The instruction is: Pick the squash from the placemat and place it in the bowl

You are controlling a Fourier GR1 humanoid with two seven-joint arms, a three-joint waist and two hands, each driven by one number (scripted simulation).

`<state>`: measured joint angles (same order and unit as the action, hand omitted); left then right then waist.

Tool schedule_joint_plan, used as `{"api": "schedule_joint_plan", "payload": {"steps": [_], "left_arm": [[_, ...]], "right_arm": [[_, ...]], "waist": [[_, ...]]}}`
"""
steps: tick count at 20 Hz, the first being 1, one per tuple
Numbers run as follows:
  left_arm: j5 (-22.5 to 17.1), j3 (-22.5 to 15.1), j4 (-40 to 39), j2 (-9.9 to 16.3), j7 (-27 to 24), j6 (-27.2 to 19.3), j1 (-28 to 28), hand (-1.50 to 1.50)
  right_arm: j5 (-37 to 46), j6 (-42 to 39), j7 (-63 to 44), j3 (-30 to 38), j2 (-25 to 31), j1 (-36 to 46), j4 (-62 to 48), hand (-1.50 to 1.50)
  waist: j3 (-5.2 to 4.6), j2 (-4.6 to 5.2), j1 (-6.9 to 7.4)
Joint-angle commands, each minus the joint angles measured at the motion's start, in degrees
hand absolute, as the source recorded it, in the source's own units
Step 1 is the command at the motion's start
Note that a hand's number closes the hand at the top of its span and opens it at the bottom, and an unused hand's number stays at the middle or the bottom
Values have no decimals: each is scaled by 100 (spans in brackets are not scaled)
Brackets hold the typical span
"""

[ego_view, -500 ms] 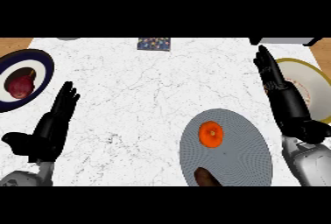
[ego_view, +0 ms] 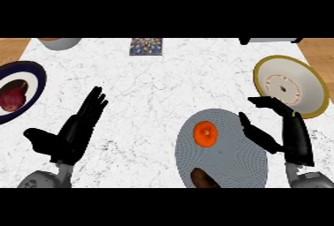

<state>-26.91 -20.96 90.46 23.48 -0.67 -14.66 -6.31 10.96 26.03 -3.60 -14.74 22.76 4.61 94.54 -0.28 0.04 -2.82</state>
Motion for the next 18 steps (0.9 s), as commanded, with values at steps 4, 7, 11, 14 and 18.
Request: {"api": "schedule_joint_plan", "payload": {"steps": [4,7,11,14,18], "left_arm": [[-92,-207,-114,-342,213,307,-219,0],[-93,-148,-330,-422,220,370,-407,0],[-102,-147,-164,-301,326,365,-305,0],[-115,-123,-135,-319,371,411,-404,0],[1,-273,-132,-447,294,386,-298,0]], "right_arm": [[1684,843,431,-1554,-576,-1130,621,-150],[2764,466,-852,-1795,-74,-1086,1065,-150],[3904,-344,-2508,-1538,219,-734,933,-150],[4441,-1246,-3728,-1728,48,-613,1304,-150],[4440,-2831,-5270,-1972,-567,129,1646,-150]], "waist": [[22,-23,196],[5,-32,158],[-28,-48,203],[-14,-47,212],[-7,-29,343]]}}
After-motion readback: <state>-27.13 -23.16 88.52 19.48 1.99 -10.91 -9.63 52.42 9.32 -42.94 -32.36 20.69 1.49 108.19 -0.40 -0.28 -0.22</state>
